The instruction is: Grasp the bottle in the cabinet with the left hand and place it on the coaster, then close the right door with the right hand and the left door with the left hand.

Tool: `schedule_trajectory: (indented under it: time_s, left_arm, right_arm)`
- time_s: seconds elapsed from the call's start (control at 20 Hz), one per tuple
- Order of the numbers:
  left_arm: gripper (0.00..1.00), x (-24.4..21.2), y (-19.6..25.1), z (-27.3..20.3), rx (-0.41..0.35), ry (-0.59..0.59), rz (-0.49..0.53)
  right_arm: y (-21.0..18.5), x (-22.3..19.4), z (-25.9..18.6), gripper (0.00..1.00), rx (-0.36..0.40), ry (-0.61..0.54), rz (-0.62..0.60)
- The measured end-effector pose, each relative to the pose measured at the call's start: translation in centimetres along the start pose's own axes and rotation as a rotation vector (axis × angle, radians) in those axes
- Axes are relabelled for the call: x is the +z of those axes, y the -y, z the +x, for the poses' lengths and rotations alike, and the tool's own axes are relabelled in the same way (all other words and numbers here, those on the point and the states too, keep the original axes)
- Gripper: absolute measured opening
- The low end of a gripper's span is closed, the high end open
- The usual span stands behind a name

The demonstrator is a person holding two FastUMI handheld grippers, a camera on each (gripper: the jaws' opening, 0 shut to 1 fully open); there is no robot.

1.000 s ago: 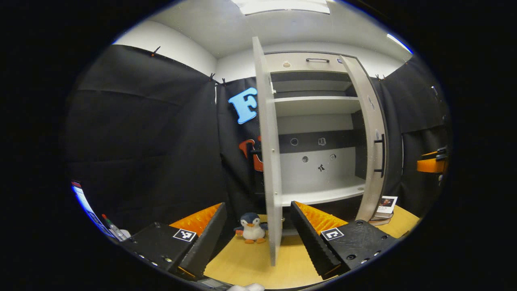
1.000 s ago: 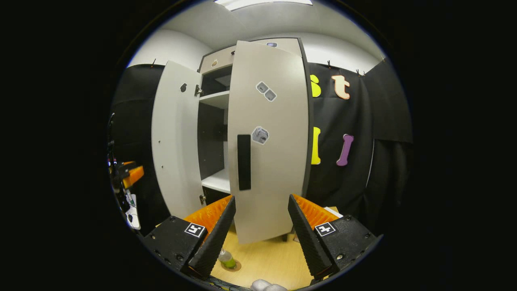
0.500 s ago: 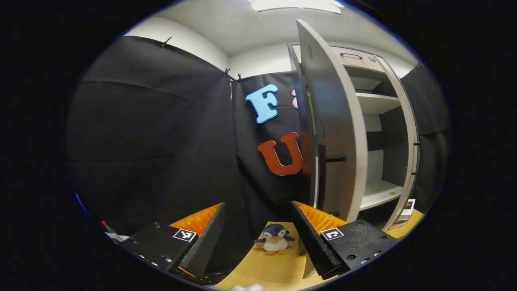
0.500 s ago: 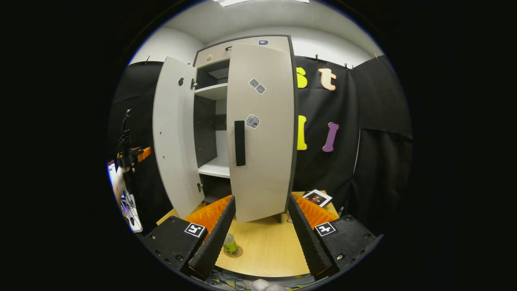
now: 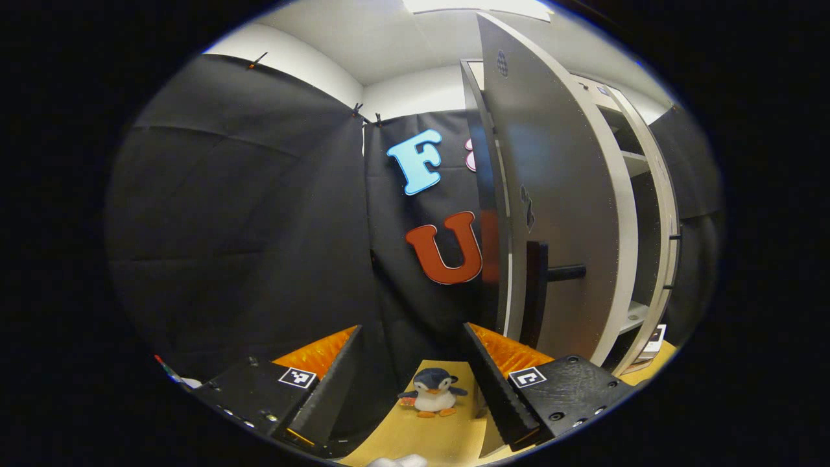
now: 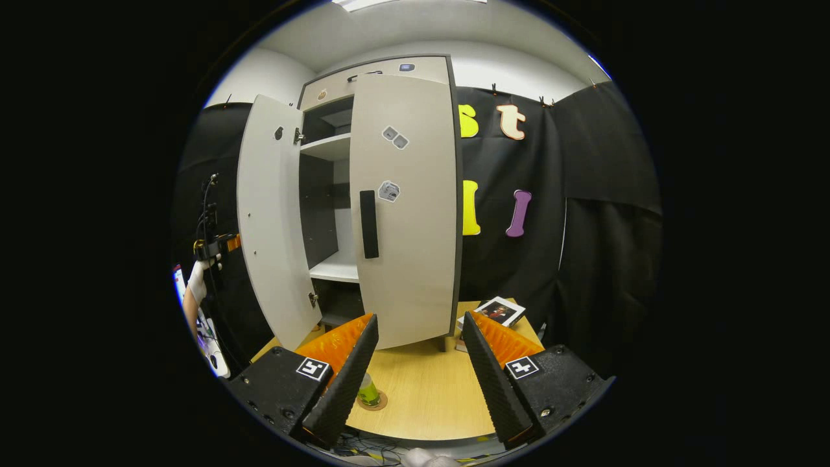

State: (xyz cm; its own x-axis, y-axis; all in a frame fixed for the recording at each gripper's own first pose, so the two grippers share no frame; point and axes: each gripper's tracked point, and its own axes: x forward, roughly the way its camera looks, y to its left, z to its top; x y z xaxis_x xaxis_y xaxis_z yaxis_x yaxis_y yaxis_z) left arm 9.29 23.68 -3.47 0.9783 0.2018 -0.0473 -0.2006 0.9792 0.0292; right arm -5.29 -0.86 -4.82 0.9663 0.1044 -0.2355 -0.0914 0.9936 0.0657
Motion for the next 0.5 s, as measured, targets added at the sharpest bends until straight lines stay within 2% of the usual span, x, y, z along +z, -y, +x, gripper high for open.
schedule_trajectory:
  time_s: [0.2,0.45,0.5]
  left_arm:
    - [0.92,-0.4,0.5,-0.1,-0.013,-0.008,-0.028]
    - [0.9,-0.4,0.8,-0.4,0.021,-0.016,-0.014]
    - [0.87,-0.4,0.8,-0.5,0.027,-0.023,-0.012]
  right_arm:
    - [0.2,0.0,0.4,0.81,0.011,-0.003,-0.006]
    - [1.1,0.4,0.6,0.81,0.033,0.004,-0.013]
    - [1.3,0.6,0.6,0.81,0.033,0.011,-0.011]
